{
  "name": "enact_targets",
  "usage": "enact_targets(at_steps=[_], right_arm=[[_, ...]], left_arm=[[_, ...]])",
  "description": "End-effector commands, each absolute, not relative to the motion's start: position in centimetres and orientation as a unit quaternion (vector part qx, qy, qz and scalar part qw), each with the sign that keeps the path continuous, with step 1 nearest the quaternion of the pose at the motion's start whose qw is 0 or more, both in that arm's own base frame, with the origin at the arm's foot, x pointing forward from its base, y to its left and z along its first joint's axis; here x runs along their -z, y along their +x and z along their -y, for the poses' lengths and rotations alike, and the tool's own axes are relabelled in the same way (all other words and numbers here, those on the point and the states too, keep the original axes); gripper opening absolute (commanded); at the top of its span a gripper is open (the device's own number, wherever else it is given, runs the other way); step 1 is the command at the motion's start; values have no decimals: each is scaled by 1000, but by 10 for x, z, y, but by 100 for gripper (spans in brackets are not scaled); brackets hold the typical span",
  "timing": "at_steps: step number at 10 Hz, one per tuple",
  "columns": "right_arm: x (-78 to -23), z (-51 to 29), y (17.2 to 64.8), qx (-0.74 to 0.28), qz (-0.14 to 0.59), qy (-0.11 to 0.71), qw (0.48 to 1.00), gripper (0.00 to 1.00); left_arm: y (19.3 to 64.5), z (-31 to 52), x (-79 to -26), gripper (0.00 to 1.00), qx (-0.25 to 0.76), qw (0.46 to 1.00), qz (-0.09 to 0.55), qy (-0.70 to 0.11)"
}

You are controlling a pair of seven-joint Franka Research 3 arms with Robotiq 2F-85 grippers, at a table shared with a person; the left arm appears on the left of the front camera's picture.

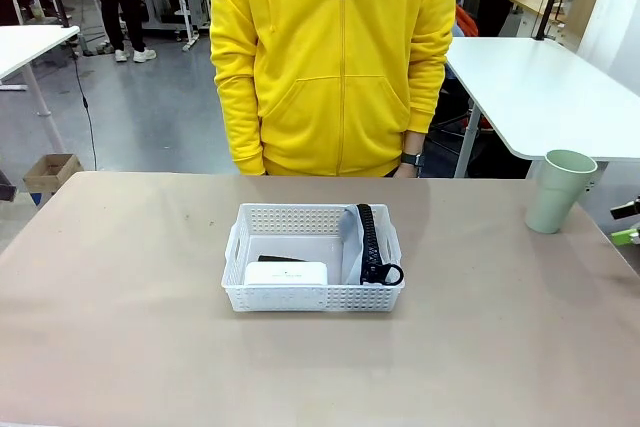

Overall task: Efficiently arrange items inside the basket to fit them all.
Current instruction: Pick up the Reusable plastic cup and place it inside the Organizing basket.

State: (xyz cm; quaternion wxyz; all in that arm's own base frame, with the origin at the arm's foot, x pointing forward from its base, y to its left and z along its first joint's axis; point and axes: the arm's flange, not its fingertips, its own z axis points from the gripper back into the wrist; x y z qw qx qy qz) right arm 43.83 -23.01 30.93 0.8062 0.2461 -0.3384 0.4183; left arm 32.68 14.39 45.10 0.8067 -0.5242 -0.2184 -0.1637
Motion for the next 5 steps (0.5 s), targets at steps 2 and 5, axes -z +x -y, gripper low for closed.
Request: enact_targets(at_steps=[2,5], right_arm=[[-266,259,480,-434,370,259,779,100],[-235,256,498,-452,422,270,738,100]], left_arm=[[327,-141,-452,100,166,799,231,-529],[327,-141,-452,100,166,799,231,-529]])
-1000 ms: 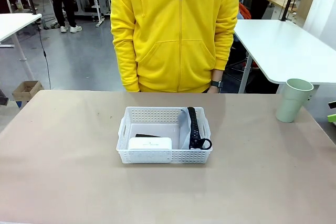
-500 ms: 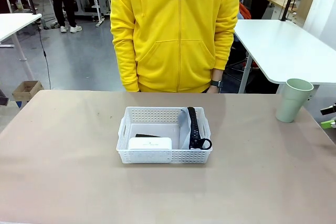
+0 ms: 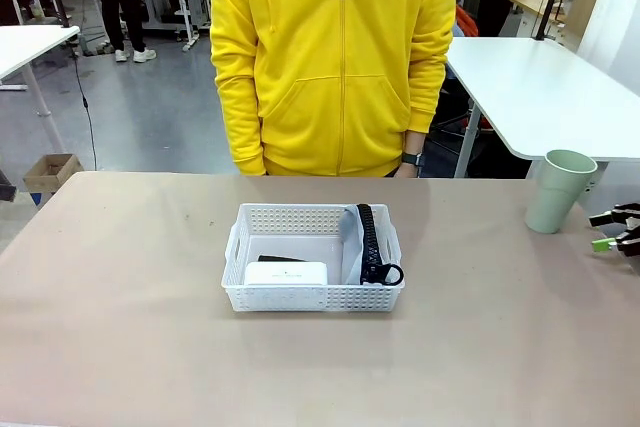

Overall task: Efficiently arrange items inside the basket to fit them all.
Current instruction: Pick up the Reusable plastic cup and place it inside the Organizing basket.

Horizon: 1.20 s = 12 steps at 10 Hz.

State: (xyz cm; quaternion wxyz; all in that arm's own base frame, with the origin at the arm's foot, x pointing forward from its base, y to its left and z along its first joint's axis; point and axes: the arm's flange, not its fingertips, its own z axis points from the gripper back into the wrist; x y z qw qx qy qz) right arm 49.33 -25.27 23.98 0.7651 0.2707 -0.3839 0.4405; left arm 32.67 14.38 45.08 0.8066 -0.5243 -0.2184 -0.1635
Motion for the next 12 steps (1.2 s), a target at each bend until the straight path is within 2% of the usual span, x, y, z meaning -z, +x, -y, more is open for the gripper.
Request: enact_targets(at_steps=[1,4,9,12], right_arm=[[-229,253,501,-451,439,275,726,100],[-221,236,514,-444,477,275,707,100],[-217,211,524,-455,479,329,674,100],[-216,198,530,-424,491,348,677,100]], left_arm=[[327,-141,-452,100,166,799,231,-529],[327,-141,-452,100,166,799,231,-529],[327,-141,-452,100,166,799,231,-529],[327,-141,-452,100,166,799,231,-529]])
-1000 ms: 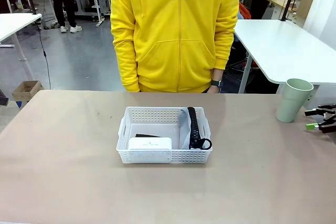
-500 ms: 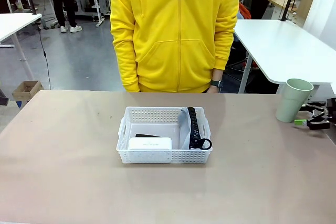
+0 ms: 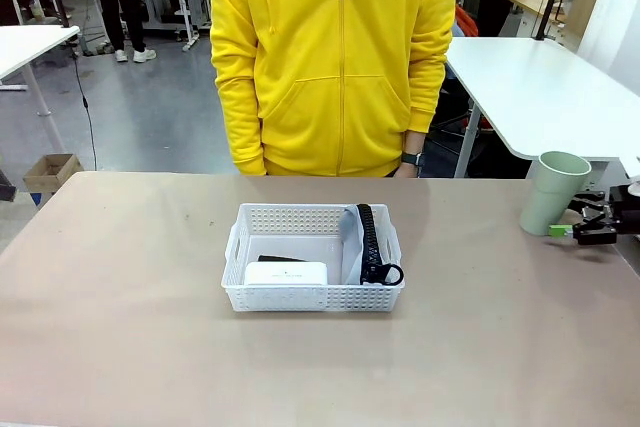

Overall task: Efficiently arrange items inside the basket to fit them all.
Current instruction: Pick up the Reusable plastic cup and place it inside the Organizing basket.

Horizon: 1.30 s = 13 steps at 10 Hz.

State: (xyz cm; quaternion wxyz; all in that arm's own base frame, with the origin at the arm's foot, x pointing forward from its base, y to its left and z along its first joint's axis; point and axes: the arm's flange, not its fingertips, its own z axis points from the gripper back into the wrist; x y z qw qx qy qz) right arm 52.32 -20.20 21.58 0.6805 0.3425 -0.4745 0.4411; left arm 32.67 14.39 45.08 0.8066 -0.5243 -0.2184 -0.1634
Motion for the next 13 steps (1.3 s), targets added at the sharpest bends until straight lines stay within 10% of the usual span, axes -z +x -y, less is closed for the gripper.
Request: enact_targets(at_steps=[1,12,13], right_arm=[[-218,195,532,-410,498,349,679,100],[-256,176,533,-377,554,397,628,100],[-254,176,532,-389,548,398,625,58]], left_arm=[[327,-141,-452,100,166,799,231,-529],[327,-141,-452,100,166,799,231,-529],[327,-141,-452,100,166,799,231,-529]])
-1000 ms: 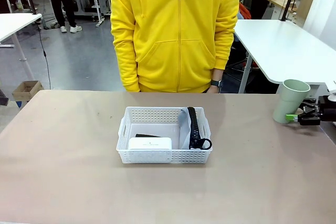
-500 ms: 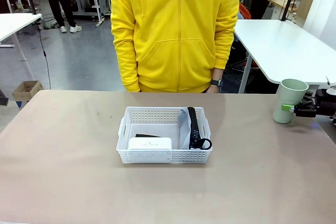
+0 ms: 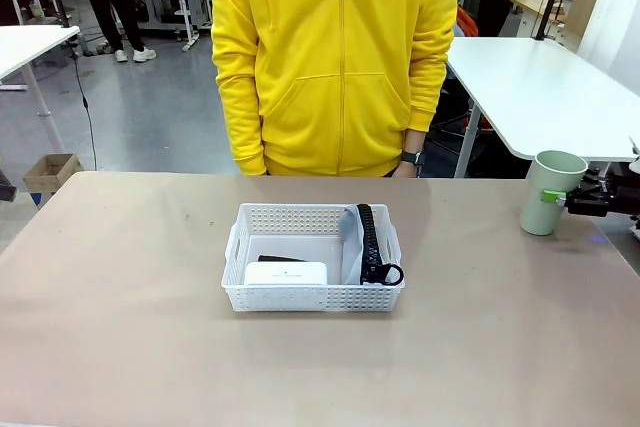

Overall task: Efficiently arrange items inside the basket to fit them all.
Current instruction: Pick up the Reusable plastic cup and place it inside the Organizing basket.

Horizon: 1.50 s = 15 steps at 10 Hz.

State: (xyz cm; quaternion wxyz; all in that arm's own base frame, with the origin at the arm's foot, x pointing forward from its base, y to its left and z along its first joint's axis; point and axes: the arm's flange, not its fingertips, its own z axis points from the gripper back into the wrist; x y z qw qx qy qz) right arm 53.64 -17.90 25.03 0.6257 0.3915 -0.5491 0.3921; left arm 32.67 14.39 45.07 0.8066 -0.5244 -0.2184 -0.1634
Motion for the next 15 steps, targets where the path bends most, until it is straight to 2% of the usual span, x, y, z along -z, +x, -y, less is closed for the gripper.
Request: enact_targets(at_steps=[1,2,5,6,7,8,9,10,12,13,14,15], right_arm=[[-254,176,532,-388,544,401,626,43],[-255,176,531,-391,543,400,626,1],[-279,174,521,-407,501,415,641,0],[-303,173,514,-416,484,412,651,32],[-335,172,506,-420,452,416,668,32],[-371,166,497,-427,416,419,685,0],[-399,157,489,-451,413,413,675,32],[-424,147,481,-483,400,437,644,0],[-470,140,460,-524,349,464,623,0],[-492,135,450,-544,318,494,600,32],[-500,127,445,-546,299,490,609,32],[-491,125,453,-523,298,461,652,0]], left_arm=[[327,-141,-452,100,166,799,231,-529],[327,-141,-452,100,166,799,231,-529],[327,-141,-452,100,166,799,231,-529],[327,-141,-452,100,166,799,231,-529],[327,-141,-452,100,166,799,231,-529],[327,-141,-452,100,166,799,231,-529],[327,-141,-452,100,166,799,231,-529],[327,-141,-452,100,166,799,231,-529],[327,-141,-452,100,166,799,231,-529],[327,-141,-452,100,166,799,231,-529],[327,-141,-452,100,166,799,231,-529],[327,-141,-452,100,166,799,231,-529]])
